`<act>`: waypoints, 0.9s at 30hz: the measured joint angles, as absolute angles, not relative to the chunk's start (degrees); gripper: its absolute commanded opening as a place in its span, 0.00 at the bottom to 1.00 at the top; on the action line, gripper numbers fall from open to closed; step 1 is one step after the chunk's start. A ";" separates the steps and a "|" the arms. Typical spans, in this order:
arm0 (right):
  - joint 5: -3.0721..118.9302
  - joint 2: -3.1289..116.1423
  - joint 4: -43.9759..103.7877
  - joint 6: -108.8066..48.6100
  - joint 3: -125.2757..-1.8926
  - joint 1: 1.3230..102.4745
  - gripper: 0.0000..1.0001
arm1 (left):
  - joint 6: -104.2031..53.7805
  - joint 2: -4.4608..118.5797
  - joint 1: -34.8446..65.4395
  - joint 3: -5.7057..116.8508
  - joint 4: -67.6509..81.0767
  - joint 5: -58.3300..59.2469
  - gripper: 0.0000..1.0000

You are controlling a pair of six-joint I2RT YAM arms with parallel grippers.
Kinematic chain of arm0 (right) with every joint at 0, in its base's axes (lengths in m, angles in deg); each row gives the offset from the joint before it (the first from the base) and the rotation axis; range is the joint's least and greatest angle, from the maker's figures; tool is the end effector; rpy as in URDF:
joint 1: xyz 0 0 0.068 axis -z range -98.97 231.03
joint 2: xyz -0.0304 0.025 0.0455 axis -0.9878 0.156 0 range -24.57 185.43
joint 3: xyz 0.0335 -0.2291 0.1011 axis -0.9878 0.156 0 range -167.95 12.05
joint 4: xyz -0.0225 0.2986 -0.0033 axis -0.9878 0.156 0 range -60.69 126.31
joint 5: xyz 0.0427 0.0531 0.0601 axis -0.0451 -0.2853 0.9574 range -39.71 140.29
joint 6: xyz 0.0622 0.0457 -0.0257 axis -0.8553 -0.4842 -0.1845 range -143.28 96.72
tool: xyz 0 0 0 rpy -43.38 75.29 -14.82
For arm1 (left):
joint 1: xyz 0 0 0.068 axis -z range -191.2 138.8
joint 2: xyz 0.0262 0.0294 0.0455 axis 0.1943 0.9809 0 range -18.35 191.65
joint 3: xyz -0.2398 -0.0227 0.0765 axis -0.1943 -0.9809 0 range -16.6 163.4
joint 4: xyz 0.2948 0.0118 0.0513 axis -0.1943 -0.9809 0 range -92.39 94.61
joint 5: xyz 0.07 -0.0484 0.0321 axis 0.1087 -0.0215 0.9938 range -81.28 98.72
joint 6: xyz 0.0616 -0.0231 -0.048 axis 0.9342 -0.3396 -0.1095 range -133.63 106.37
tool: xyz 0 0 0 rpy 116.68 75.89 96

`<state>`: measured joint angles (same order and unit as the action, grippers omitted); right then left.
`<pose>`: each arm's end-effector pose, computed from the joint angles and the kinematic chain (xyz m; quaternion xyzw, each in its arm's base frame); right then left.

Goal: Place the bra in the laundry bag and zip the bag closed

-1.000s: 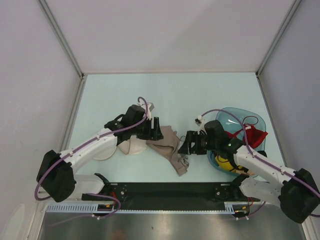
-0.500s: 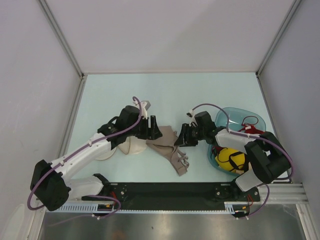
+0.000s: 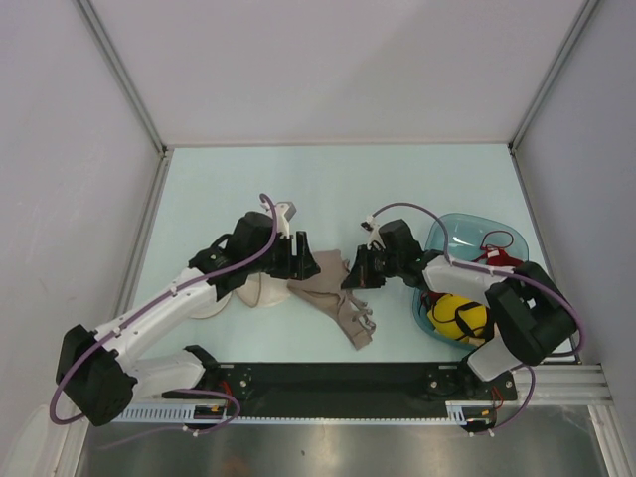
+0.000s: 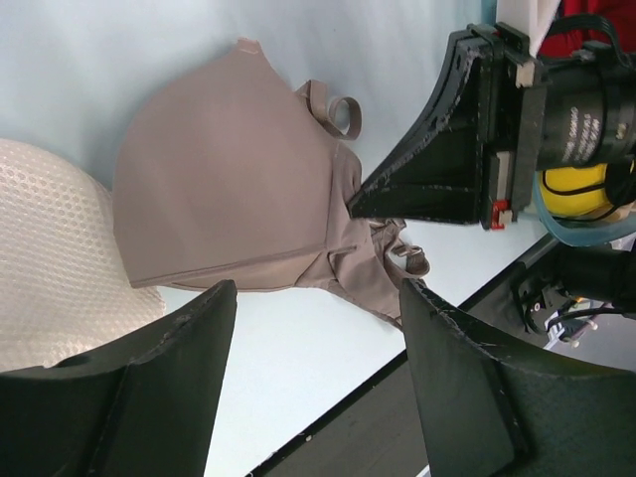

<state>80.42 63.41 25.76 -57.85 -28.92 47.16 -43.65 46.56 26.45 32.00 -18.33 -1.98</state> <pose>0.2690 0.2232 0.0958 -0.0973 0.8877 0.4119 0.1812 0.2442 -0.2049 0.2205 0.0997 0.8949 -0.3076 0.3075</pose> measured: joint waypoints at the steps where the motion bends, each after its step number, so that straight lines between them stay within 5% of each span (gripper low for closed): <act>1: 79.96 62.84 26.50 -57.83 -29.31 46.28 0.00 | -43.65 46.36 26.45 32.00 -18.44 -1.98 0.72; 18: 73.36 57.92 30.59 -61.04 -25.31 38.83 0.07 | -43.65 48.28 26.45 31.98 -18.24 -3.20 0.72; 21: 74.06 59.32 30.59 -61.22 -25.29 38.83 0.24 | -43.63 49.44 26.45 31.87 -17.50 -3.77 0.72; 22: 74.14 59.21 30.76 -61.19 -25.31 38.83 0.37 | -43.63 49.88 26.45 31.87 -17.17 -3.84 0.72; 27: 73.47 54.54 34.98 -59.77 -25.47 39.57 0.74 | -43.61 53.07 26.45 31.83 -15.75 -3.97 0.70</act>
<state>73.47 54.54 34.98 -59.77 -25.47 39.57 -43.61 53.07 26.45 31.83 -15.75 -3.97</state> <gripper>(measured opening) 0.573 0.712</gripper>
